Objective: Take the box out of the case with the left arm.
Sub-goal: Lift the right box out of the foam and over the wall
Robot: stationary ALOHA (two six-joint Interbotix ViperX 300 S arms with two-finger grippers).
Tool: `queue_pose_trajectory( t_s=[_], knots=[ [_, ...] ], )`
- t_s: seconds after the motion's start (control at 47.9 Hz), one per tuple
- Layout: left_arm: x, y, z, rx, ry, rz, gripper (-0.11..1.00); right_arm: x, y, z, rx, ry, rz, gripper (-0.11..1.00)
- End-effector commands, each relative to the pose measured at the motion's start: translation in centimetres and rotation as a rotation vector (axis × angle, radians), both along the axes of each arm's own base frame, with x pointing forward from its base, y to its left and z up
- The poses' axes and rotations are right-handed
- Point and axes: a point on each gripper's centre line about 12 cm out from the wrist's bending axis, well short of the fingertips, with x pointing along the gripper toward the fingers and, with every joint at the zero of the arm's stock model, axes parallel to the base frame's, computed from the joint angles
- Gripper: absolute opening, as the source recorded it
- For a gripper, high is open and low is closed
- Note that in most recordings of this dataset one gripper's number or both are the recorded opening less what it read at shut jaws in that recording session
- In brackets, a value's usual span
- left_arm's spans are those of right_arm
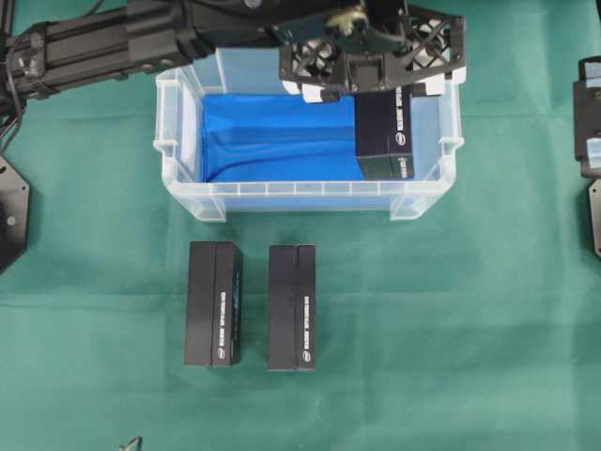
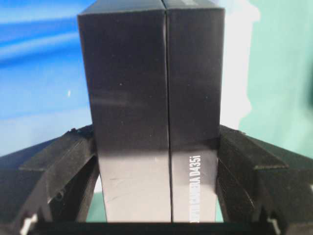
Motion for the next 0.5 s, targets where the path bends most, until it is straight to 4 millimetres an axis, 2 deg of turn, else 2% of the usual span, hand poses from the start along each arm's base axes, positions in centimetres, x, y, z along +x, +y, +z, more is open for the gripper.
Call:
queue_pose_trajectory(
  t_s=[0.0, 0.125, 0.209, 0.48],
  knots=[
    [-1.1, -0.4, 3.7, 0.01, -0.056, -0.004, 0.62, 0.1, 0.0, 0.3, -0.002, -0.014, -0.001, 0.02],
    [-2.1, -0.7, 5.7, 0.01, -0.058, 0.0, 0.62, 0.2, 0.0, 0.3, -0.002, -0.015, -0.001, 0.02],
    [-2.5, -0.8, 6.3, 0.009, -0.055, 0.005, 0.62, 0.2, 0.0, 0.3, -0.002, -0.018, -0.002, 0.02],
    [-2.8, -0.9, 6.6, 0.009, -0.046, 0.005, 0.62, 0.2, 0.0, 0.3, -0.002, -0.017, -0.001, 0.02]
  ],
)
